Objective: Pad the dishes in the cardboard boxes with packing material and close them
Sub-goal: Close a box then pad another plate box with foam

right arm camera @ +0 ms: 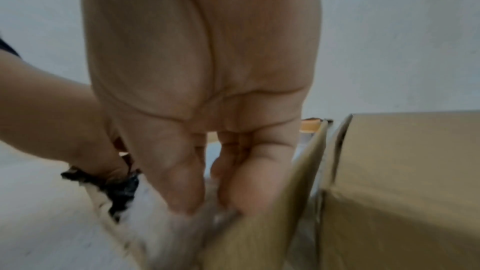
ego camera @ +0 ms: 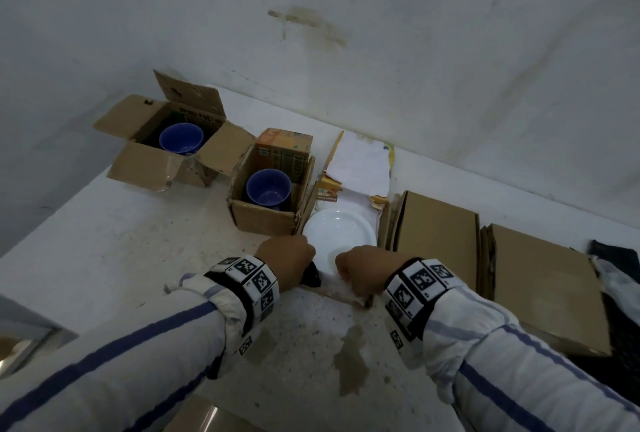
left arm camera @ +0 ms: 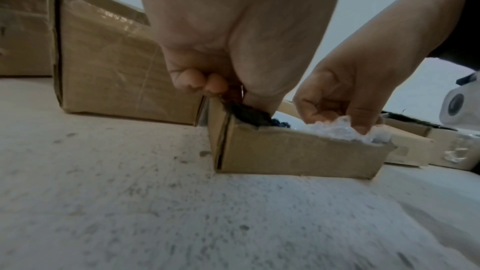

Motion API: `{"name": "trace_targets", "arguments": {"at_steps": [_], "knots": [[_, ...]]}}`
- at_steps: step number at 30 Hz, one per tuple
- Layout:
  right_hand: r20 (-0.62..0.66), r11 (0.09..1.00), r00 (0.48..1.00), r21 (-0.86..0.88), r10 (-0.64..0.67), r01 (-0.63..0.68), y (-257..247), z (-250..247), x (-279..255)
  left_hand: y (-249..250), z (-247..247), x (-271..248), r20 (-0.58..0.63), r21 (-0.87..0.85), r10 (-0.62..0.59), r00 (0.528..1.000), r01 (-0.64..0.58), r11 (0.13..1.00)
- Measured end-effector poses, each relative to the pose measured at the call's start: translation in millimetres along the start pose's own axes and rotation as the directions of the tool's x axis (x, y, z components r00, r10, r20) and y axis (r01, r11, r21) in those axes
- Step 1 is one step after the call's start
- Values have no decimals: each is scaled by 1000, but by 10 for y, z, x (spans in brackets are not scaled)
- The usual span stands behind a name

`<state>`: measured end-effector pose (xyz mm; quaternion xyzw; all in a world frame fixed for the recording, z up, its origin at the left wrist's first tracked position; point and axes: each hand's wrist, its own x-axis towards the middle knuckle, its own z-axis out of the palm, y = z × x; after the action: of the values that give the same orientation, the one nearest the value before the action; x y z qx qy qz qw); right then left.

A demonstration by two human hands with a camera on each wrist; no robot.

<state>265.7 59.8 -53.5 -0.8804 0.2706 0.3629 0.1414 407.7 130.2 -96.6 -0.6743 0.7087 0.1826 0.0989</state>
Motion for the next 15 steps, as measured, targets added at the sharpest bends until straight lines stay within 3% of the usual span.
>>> {"name": "trace_targets", "arguments": {"at_steps": [4, 10, 12, 15], "knots": [[-115, 999, 993, 36, -24, 29, -11, 113, 9, -35, -1, 13, 117, -23, -13, 993, 16, 1000], [30, 997, 999, -75, -26, 28, -23, 28, 27, -69, -112, -7, 306, -76, -1, 952, 25, 997], [59, 994, 998, -103, -24, 31, -46, 31, 18, -72, -120, -16, 312, -103, 31, 950, 2, 995], [-2, 995, 999, -93, -41, 41, -80, 119, 30, -85, -121, -34, 282, -145, 74, 957, -34, 989]]}}
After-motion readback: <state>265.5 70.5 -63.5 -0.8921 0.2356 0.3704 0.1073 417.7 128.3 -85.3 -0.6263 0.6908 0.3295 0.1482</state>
